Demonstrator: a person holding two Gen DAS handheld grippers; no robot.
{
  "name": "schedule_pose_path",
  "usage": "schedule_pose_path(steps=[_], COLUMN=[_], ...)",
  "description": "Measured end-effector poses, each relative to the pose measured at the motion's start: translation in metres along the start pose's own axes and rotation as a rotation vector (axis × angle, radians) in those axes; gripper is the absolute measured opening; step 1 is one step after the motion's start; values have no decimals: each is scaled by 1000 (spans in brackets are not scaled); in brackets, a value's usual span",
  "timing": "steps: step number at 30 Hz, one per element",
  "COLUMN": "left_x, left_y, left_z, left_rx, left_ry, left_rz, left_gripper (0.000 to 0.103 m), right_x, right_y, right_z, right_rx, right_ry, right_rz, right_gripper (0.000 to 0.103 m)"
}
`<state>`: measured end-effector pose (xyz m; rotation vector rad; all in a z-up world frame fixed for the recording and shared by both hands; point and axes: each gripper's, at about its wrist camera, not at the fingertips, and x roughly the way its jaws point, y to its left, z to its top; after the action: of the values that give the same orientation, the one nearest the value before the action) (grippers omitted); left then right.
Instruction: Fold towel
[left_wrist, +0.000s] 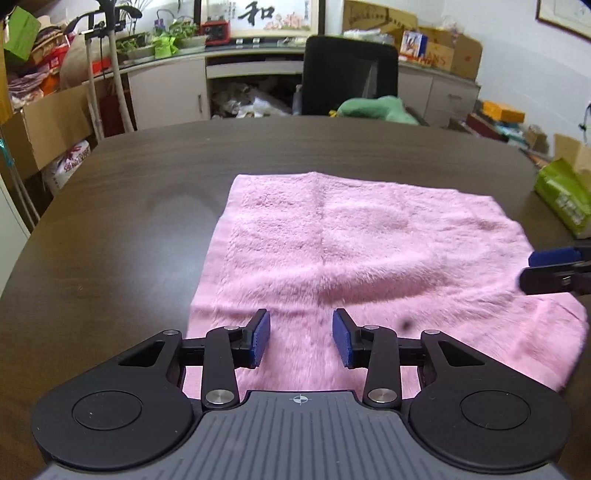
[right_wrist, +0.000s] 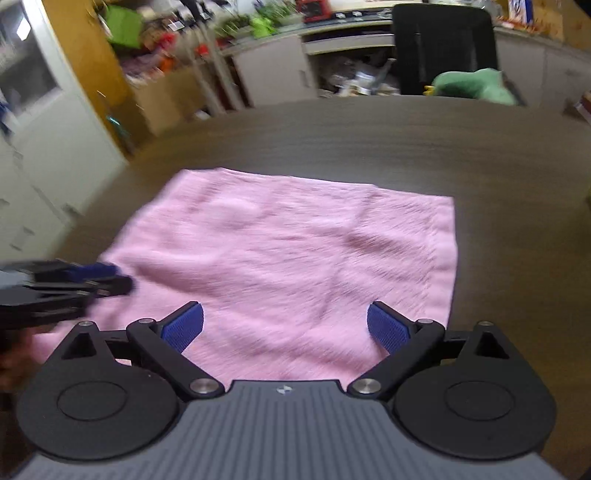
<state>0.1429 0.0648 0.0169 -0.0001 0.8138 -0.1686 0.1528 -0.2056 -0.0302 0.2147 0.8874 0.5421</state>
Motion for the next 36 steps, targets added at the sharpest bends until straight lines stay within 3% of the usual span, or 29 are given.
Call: schedule_pose_path(steps=[7, 12, 15, 18, 20, 23, 27, 32, 36], left_x=[-31, -49, -58, -66, -72, -82, -95, -76, -57], left_y=[31, 37, 36, 35, 34, 36, 42, 48, 32], left_z=[-34, -40, -49, -61, -66, -72, -67, -52, -54], left_rx=[-66, -74, -41, 0, 20, 34, 14, -71, -9], left_ry=[-3, -16, -13, -6, -10, -36, -138, -146, -110], left_rz=[-24, -40, -41, -57, -70, -80, -38, -63, -37], left_gripper=[51, 57, 60, 63, 65, 69, 77, 78, 77], right_x=[-29, -38, -53, -66, -75, -99, -114, -79, -28], right_y=[-19, -9, -1, 0, 1, 2, 9, 23, 36], right_z=[-24, -27, -42, -63, -71, -83, -85, -74, -67], right_rx=[128, 91, 33, 23, 18, -6, -30, -29, -16], right_ry=[41, 40, 96, 173, 179, 120, 4, -49, 8], right_rz=[171, 309, 340, 300, 276, 201, 118, 95, 97], right_gripper=[97, 98, 98, 98, 98, 98, 99, 99, 100])
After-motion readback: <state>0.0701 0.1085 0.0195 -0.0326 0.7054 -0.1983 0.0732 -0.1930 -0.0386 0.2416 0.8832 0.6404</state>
